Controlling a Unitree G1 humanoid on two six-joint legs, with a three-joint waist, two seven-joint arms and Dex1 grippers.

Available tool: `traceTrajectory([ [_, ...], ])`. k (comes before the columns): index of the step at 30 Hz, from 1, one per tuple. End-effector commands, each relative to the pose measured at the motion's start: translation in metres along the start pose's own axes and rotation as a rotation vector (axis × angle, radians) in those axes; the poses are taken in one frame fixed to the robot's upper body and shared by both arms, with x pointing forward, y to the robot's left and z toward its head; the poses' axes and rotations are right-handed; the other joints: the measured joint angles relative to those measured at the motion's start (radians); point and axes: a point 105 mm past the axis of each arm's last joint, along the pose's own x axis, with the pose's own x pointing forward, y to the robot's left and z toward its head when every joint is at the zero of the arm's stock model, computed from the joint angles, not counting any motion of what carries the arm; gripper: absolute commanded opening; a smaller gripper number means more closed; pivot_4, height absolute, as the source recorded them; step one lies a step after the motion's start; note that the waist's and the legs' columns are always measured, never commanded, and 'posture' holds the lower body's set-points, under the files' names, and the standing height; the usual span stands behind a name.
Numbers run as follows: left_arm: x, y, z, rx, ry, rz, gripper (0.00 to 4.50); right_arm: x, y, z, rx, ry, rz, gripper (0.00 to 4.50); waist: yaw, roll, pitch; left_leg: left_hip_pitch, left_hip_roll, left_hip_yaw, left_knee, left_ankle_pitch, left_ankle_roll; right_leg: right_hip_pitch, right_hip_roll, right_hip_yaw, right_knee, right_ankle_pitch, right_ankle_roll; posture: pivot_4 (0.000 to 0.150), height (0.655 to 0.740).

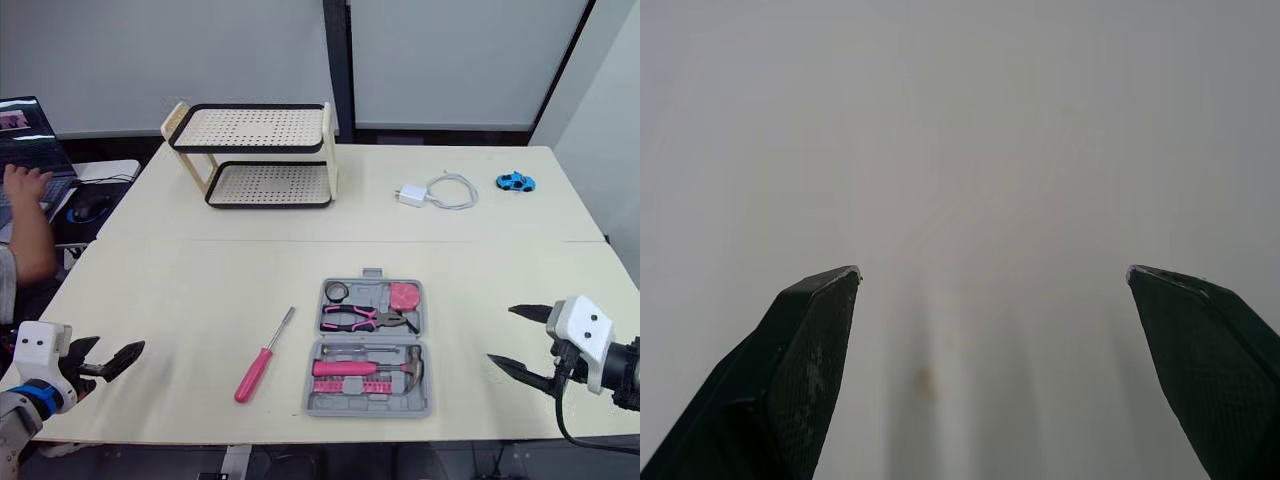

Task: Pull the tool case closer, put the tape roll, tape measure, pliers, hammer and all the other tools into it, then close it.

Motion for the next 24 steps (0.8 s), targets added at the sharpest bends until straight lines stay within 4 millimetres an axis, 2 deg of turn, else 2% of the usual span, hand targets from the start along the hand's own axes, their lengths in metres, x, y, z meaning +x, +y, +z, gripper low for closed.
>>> traceTrajectory([
  [1, -0.006, -0.007, 0.013, 0.045, -0.026, -0.040, 4.47, 0.005, 0.013, 0.031, -0.075, -0.042, 0.136, 4.50, -0.003, 0.000, 0.000, 0.000, 0.000, 0.000, 0.000, 0.000, 0.000, 0.000, 0.000, 0.000, 0.000, 0.000, 0.000, 0.150, 0.7400],
  [6, -0.015, -0.029, 0.014, 0.078, -0.012, -0.122, 4.47, 0.015, 0.036, 0.064, -0.117, -0.049, 0.371, 4.50, -0.001, 0.000, 0.000, 0.000, 0.000, 0.000, 0.000, 0.000, 0.000, 0.000, 0.000, 0.000, -0.001, 0.000, 0.000, 0.150, 0.7400],
  [10, -0.025, -0.050, 0.014, 0.092, -0.007, -0.187, 4.47, 0.023, 0.038, 0.085, -0.131, -0.098, 0.445, 4.50, -0.001, 0.000, 0.001, -0.001, 0.000, 0.001, 0.000, 0.000, 0.000, 0.000, -0.003, 0.000, -0.001, 0.000, 0.000, 0.150, 0.7400],
  [13, -0.028, -0.077, 0.018, 0.073, -0.022, -0.254, 4.47, 0.027, 0.039, 0.093, -0.123, -0.118, 0.471, 4.50, 0.003, -0.001, 0.001, -0.001, 0.000, 0.000, 0.000, 0.000, 0.000, 0.000, -0.004, 0.000, -0.002, 0.000, 0.000, 0.150, 0.7400],
  [18, -0.018, -0.134, 0.026, 0.013, -0.079, -0.347, 4.47, 0.032, 0.040, 0.100, -0.130, -0.139, 0.481, 4.50, 0.017, -0.001, 0.002, -0.002, -0.001, 0.000, 0.000, 0.000, 0.000, 0.000, -0.004, -0.001, -0.004, 0.000, 0.000, 0.150, 0.7400],
  [24, 0.005, -0.171, 0.019, -0.010, -0.059, -0.339, 4.47, 0.034, 0.042, 0.099, -0.143, -0.123, 0.485, 4.50, 0.024, -0.001, 0.002, -0.002, -0.001, 0.001, 0.000, 0.000, 0.000, 0.000, 0.000, -0.001, -0.003, 0.000, 0.000, 0.150, 0.7400],
])
